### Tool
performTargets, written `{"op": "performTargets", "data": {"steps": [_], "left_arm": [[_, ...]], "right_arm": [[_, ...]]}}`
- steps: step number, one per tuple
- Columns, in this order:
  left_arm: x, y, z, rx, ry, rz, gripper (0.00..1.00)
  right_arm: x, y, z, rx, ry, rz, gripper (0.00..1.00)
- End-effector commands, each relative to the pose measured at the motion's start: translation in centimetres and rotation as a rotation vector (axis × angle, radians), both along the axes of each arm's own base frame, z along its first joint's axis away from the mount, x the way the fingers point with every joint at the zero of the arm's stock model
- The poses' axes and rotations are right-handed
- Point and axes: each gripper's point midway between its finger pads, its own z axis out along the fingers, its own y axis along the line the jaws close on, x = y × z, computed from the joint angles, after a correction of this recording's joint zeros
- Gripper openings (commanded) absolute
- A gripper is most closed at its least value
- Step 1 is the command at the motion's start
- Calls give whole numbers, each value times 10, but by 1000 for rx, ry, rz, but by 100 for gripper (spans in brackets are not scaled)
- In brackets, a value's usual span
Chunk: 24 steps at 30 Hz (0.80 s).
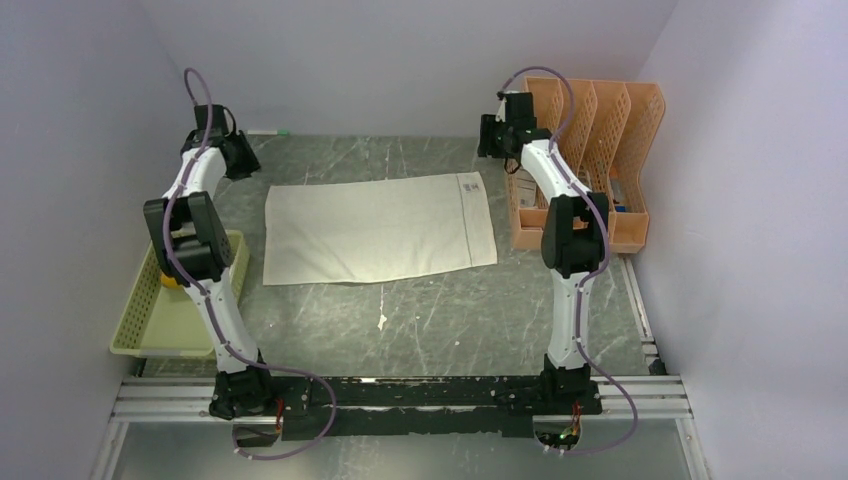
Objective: Roll the towels
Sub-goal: Fold the towel at the center of the board.
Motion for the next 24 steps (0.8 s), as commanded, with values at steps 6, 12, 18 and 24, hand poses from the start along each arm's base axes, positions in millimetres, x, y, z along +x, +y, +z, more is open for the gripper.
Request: {"op": "performTargets", "data": {"steps": [6, 12, 18, 24], "left_arm": [[2, 4, -48, -116, 21, -150, 41], [9, -15, -54, -172, -34, -270, 53], [12, -24, -62, -173, -24, -305, 58], [15, -32, -71, -102, 24, -307, 57]], "right_arm": [[-8, -16, -46, -82, 97, -29, 56], [-7, -19, -61, -71, 119, -31, 64], [-9, -19, -71, -48, 135, -27, 65], [-16, -19, -78, -43, 143, -22, 65]]}}
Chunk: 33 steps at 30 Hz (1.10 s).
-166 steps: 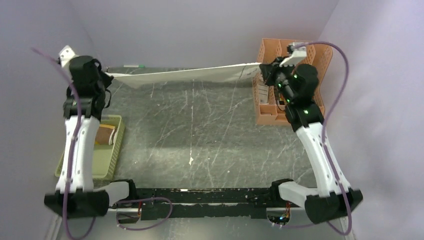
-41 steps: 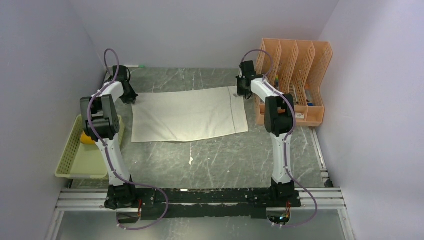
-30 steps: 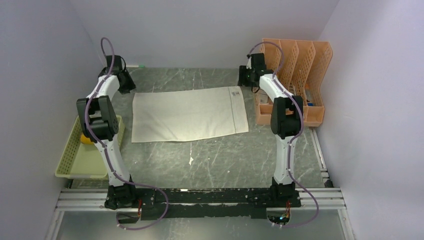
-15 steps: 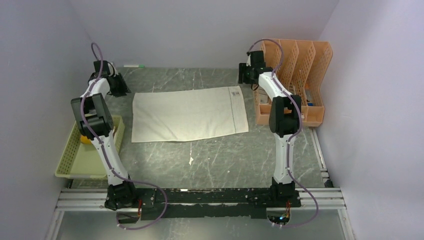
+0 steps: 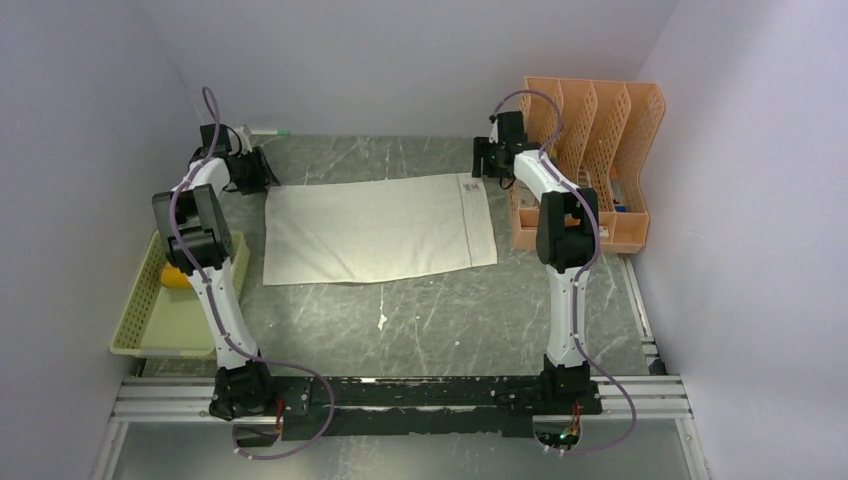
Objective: Roll the towels
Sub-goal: Fold the towel at the center of the board.
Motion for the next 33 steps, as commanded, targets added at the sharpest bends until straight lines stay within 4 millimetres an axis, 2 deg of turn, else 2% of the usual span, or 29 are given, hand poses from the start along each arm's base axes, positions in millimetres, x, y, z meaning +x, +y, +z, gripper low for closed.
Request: {"op": "performTargets", "data": {"steps": [1, 5, 8, 9, 11, 14, 17, 21, 23, 28, 33], "left_arm": [[10, -10, -5, 83, 6, -33, 57], [4, 8, -22, 187, 85, 55, 55], [2, 15, -28, 211, 114, 88, 51], [1, 16, -29, 217, 120, 94, 46], [-1, 18, -31, 228, 131, 102, 29], [-6, 19, -35, 246, 144, 104, 14], [-11, 18, -37, 251, 144, 102, 7], [-15, 17, -39, 245, 149, 94, 7], [-13, 16, -32, 245, 130, 96, 7], [0, 19, 7, 249, 49, 117, 7], [9, 20, 30, 258, 8, 119, 7]], "right_arm": [[-4, -18, -12, -16, 17, -31, 65], [-7, -22, -14, -30, 22, -30, 65], [-7, -25, -13, -34, 18, -33, 66], [-7, -26, -13, -35, 18, -35, 65], [-7, -28, -11, -36, 15, -36, 65], [-6, -30, -10, -39, 11, -40, 65], [-5, -30, -9, -39, 10, -40, 65], [-4, -30, -6, -39, 2, -42, 65], [-1, -32, -6, -45, -5, -44, 65], [12, -35, -15, -20, -4, -43, 65], [16, -30, -29, 17, 2, -20, 55]]}}
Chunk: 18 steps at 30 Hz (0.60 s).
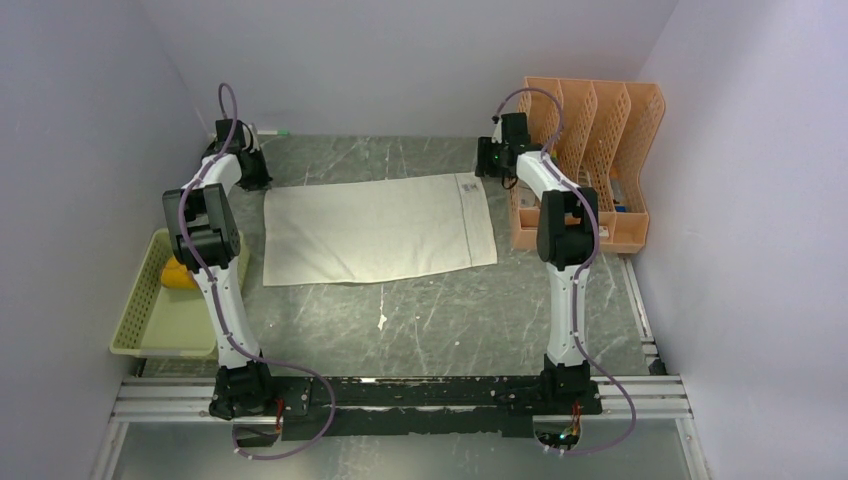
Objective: Roll the towels
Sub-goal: Fold the towel at the center of the board.
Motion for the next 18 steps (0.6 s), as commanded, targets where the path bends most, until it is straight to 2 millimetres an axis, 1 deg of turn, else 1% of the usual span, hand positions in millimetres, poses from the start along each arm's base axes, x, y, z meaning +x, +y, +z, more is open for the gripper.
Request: {"op": "performTargets", "data": {"steps": [1, 5, 8, 10, 15, 18], "left_arm": [[3, 8, 37, 42, -38, 16, 7], [4, 7, 43, 35, -49, 16, 7], [4, 6, 47, 34, -58, 17, 7], [5, 7, 50, 37, -63, 17, 7], [4, 9, 56, 52, -67, 12, 7], [4, 9, 60, 55, -75, 10, 7]], "right_arm": [[9, -24, -19, -5, 6, -25, 53], [13, -18, -24, -4, -2, -3, 50], [14, -10, -29, -58, -8, 30, 50], [15, -8, -34, -85, -4, 33, 50], [20, -8, -41, -86, -1, 17, 47], [21, -2, -42, -60, -8, 30, 46]]}}
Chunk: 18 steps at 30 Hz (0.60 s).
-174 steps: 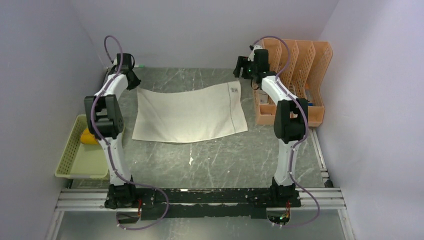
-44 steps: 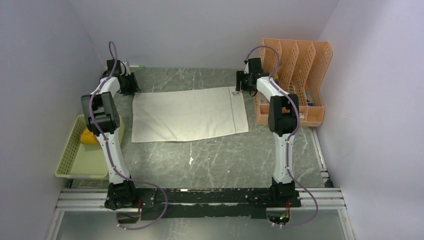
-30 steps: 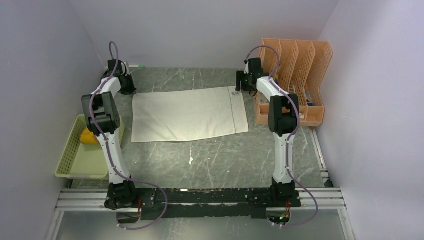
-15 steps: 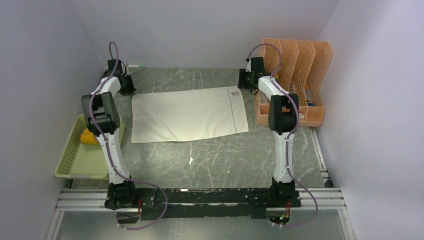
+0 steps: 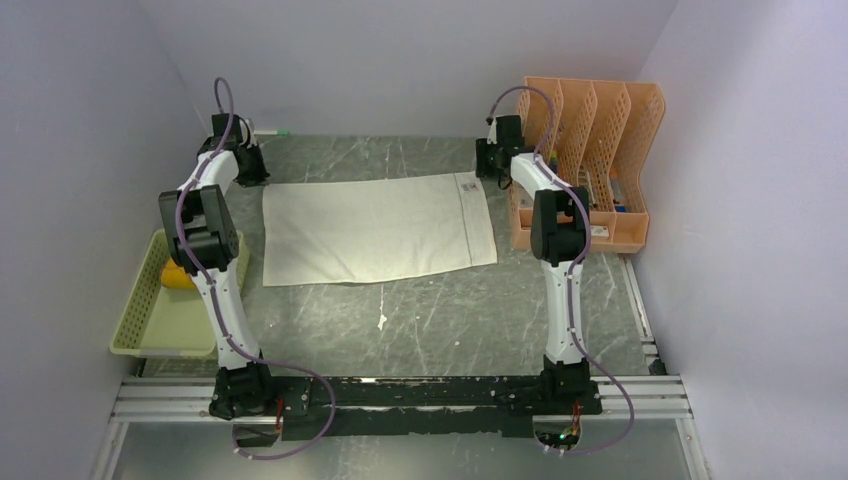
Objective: Roll the towels
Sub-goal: Fold the towel at the center of the board.
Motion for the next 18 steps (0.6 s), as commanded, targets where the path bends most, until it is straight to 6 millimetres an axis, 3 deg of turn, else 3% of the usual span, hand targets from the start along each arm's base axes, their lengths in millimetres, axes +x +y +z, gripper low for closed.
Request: {"op": "performTargets", "data": {"steps": [1, 10, 18], "left_arm": [[8, 8, 43, 46, -75, 5, 7], [7, 7, 43, 44, -76, 1, 7], [6, 8, 44, 51, -72, -3, 7]], "right_arm": [[-3, 2, -19, 4, 31, 3, 46], [-7, 34, -15, 110, 7, 89, 46], [-9, 36, -22, 84, 25, 98, 41]]}}
